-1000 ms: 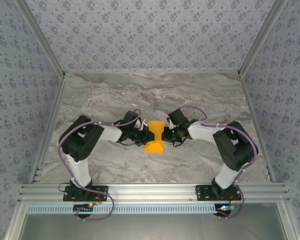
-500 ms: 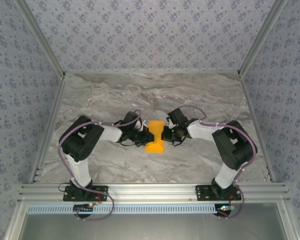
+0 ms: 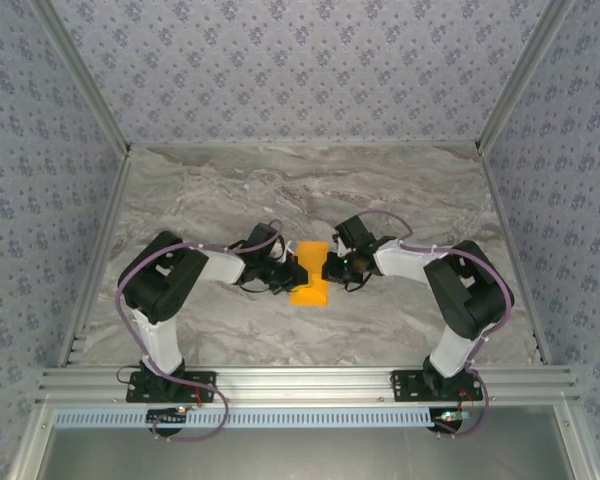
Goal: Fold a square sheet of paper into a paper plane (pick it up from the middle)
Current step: Fold the triangle a second time at the center of the table.
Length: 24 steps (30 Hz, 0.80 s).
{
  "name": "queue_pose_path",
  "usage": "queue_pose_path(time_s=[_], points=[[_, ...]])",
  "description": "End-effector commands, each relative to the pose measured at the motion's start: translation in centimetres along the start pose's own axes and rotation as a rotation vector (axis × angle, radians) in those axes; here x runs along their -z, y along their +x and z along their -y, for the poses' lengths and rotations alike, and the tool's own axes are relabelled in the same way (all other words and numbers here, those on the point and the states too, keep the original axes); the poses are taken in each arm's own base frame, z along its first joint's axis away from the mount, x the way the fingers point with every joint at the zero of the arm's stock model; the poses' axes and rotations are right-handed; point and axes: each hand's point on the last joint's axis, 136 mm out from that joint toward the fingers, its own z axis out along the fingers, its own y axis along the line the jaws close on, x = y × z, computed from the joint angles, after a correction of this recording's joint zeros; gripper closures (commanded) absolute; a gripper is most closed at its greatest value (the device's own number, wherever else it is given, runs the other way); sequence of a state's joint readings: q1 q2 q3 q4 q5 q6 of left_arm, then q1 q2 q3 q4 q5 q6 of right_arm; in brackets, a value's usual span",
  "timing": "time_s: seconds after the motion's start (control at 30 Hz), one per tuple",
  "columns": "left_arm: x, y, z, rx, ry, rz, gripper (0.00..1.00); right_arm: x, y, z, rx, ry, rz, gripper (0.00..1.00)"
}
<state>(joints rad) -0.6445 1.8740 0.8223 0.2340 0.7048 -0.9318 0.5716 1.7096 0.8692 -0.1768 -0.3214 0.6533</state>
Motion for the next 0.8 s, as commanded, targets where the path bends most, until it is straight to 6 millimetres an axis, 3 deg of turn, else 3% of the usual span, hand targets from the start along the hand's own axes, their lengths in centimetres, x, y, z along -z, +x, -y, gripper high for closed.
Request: queue_pose_path(time_s=[0.0, 0.13, 0.27, 0.37, 0.47, 0.77], points=[[-0.2, 0.8, -2.9, 0.055, -0.122, -0.008, 0.95, 0.5, -0.5, 0.3, 0.000, 0.034, -0.002, 0.84], [0.0, 1.0, -3.9, 0.081, -0.171, -0.004, 0.96, 2.2, -1.1, -0.3, -0.008, 0.017, 0.037, 0.68], [0.2, 1.4, -5.1, 0.116, -0.221, 0.000, 0.97, 4.2, -1.3, -0.9, -0.009, -0.003, 0.087, 0.65], [0.4, 1.6, -5.9, 0.139, -0.263, 0.002, 0.98, 5.1, -0.7, -1.4, 0.014, -0.010, 0.095, 0.68], [0.7, 1.8, -6.3, 0.155, -0.305, 0.006, 0.99, 5.0, 0.4, -2.2, 0.040, -0.029, 0.080, 0.80], [1.2, 1.7, -6.4, 0.137, -0.411, 0.046, 1.00, 2.3, 3.9, -3.5, 0.105, -0.080, -0.007, 0.95]])
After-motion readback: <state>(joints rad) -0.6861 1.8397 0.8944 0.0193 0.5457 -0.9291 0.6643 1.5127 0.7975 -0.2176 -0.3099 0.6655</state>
